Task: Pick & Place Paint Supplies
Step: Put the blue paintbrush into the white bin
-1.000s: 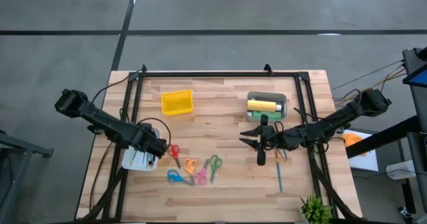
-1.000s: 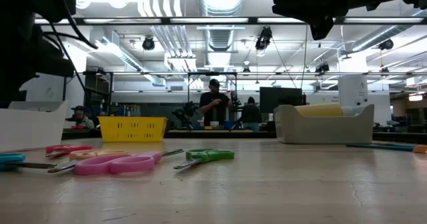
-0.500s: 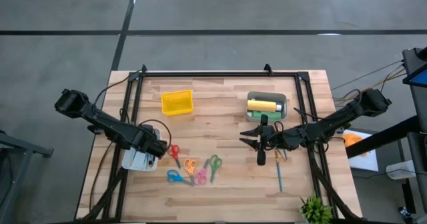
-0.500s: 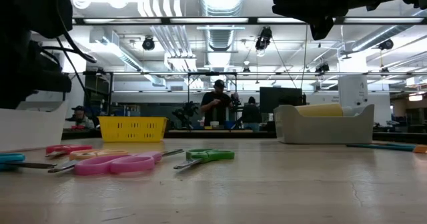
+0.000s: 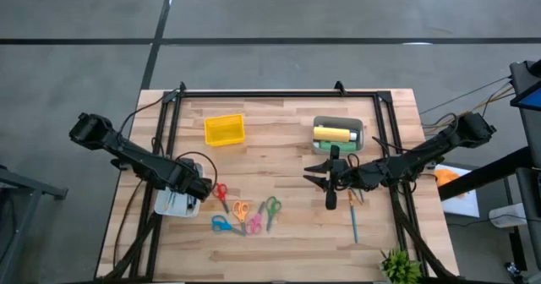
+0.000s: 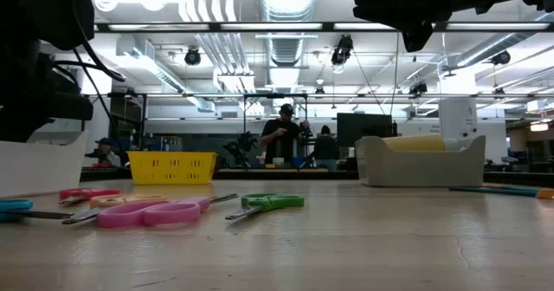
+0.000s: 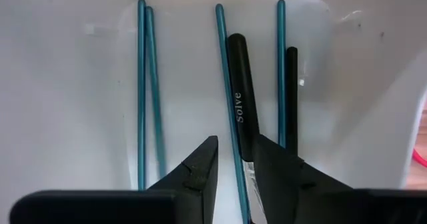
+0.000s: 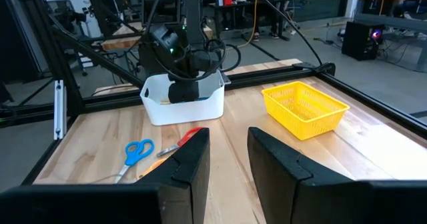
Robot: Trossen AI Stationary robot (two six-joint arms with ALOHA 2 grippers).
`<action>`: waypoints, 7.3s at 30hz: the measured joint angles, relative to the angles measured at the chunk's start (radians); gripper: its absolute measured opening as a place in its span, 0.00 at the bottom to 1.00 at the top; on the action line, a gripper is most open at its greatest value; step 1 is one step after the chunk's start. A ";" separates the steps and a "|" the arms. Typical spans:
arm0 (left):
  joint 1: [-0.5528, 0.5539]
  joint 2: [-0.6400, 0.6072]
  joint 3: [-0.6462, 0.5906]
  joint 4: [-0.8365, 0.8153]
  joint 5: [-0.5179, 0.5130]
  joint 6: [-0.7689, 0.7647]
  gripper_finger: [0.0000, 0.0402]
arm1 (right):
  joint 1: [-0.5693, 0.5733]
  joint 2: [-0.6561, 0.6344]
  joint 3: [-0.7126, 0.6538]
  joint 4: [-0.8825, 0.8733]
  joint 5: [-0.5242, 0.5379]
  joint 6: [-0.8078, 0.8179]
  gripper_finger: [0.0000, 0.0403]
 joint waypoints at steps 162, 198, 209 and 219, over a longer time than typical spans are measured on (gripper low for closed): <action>0.171 0.000 0.018 1.210 -0.340 1.829 0.24 | 0.348 0.535 0.626 -1.681 -0.509 1.978 0.25; 0.171 0.000 0.018 1.209 -0.341 1.831 0.24 | 0.347 0.532 0.444 -1.483 -0.480 1.990 0.08; 0.171 0.000 0.018 1.209 -0.340 1.830 0.24 | 0.347 0.533 0.443 -1.482 -0.465 1.987 0.10; 0.171 0.000 0.018 1.209 -0.340 1.830 0.24 | 0.347 0.531 0.450 -1.491 -0.464 1.987 0.10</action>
